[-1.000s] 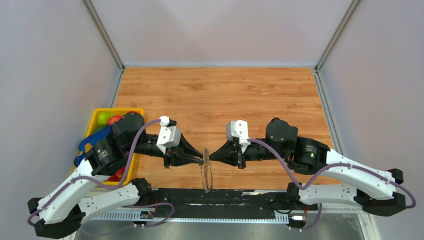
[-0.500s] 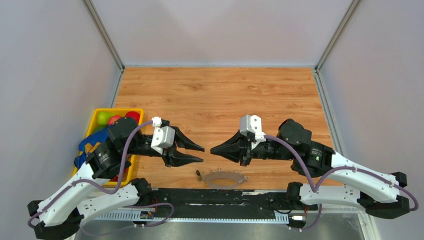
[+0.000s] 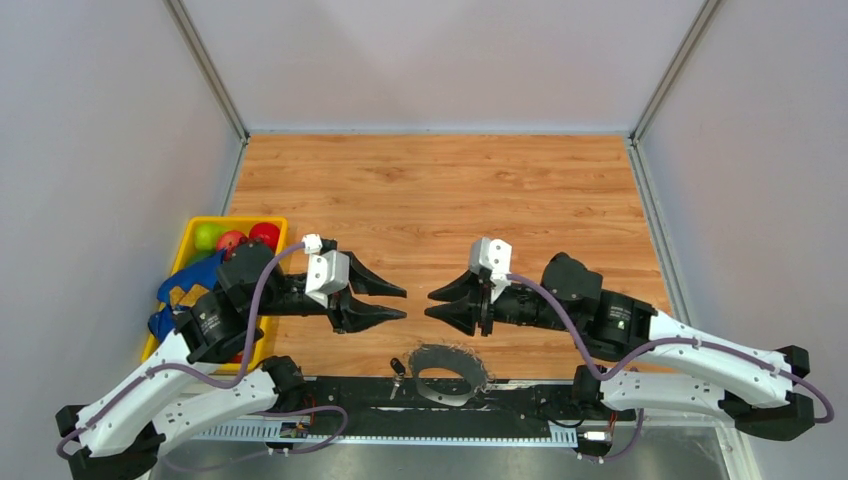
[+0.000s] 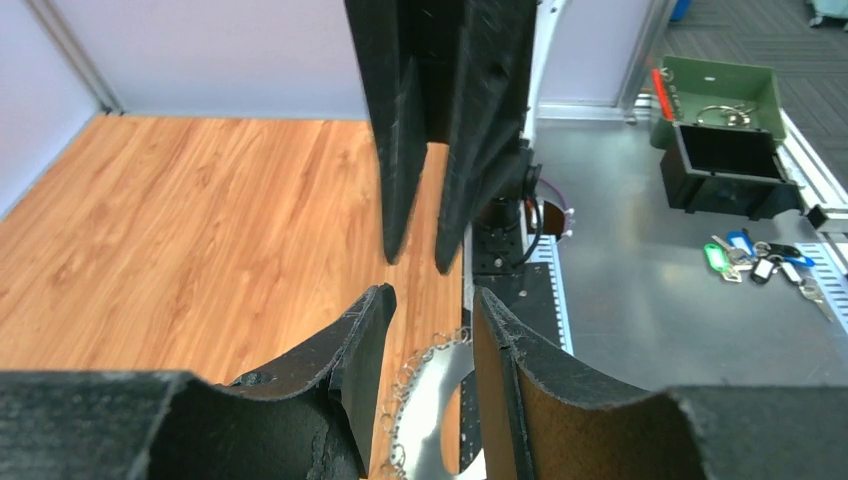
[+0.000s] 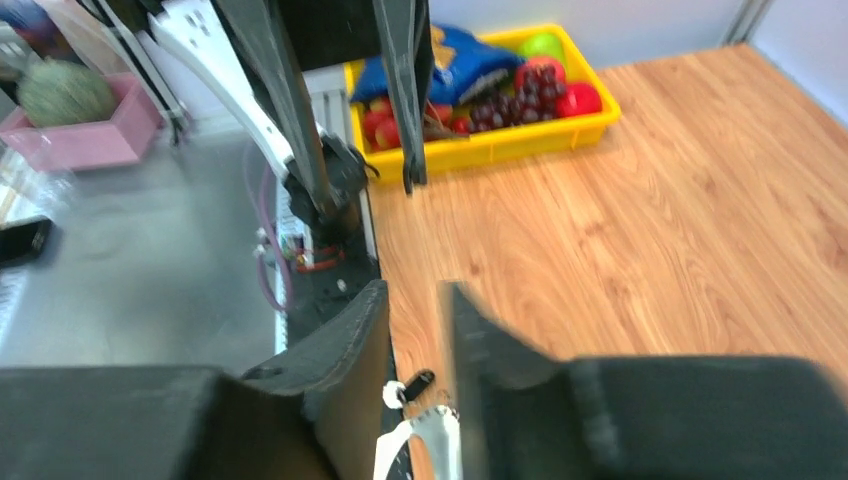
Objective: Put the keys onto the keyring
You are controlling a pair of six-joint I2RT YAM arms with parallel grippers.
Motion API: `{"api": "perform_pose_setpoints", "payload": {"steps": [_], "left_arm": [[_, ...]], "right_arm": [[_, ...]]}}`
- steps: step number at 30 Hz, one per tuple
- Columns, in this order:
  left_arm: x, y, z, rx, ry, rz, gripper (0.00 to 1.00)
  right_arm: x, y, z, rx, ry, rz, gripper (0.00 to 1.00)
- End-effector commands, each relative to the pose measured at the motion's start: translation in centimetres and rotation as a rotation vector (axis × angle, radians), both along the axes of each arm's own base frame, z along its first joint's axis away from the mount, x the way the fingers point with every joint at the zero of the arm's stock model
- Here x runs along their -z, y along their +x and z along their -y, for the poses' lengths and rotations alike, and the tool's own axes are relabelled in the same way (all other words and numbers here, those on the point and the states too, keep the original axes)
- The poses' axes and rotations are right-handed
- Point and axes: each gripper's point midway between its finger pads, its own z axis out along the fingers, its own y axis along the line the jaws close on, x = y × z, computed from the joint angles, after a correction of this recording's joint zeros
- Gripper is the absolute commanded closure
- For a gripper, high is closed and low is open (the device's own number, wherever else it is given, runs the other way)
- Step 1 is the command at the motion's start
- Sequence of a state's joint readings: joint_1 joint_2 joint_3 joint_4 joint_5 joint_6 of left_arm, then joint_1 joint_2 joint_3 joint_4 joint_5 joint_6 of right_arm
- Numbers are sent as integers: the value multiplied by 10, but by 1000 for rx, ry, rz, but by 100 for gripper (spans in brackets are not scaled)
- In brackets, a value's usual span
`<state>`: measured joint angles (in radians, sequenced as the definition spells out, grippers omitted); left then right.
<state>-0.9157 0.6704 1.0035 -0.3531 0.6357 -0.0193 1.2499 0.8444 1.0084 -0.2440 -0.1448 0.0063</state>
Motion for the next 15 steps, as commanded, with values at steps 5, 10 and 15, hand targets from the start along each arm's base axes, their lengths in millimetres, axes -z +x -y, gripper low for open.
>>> {"api": "perform_pose_setpoints", "payload": {"steps": [5, 10, 15], "left_arm": [[20, 36, -9, -239, -6, -50, 55], [29, 62, -26, -432, -39, -63, 55], [41, 79, -46, -586, -49, -103, 55]], "right_arm": [[92, 9, 6, 106, -165, -163, 32], [151, -8, 5, 12, -294, -187, 32], [182, -11, 4, -57, -330, -72, 29]]}}
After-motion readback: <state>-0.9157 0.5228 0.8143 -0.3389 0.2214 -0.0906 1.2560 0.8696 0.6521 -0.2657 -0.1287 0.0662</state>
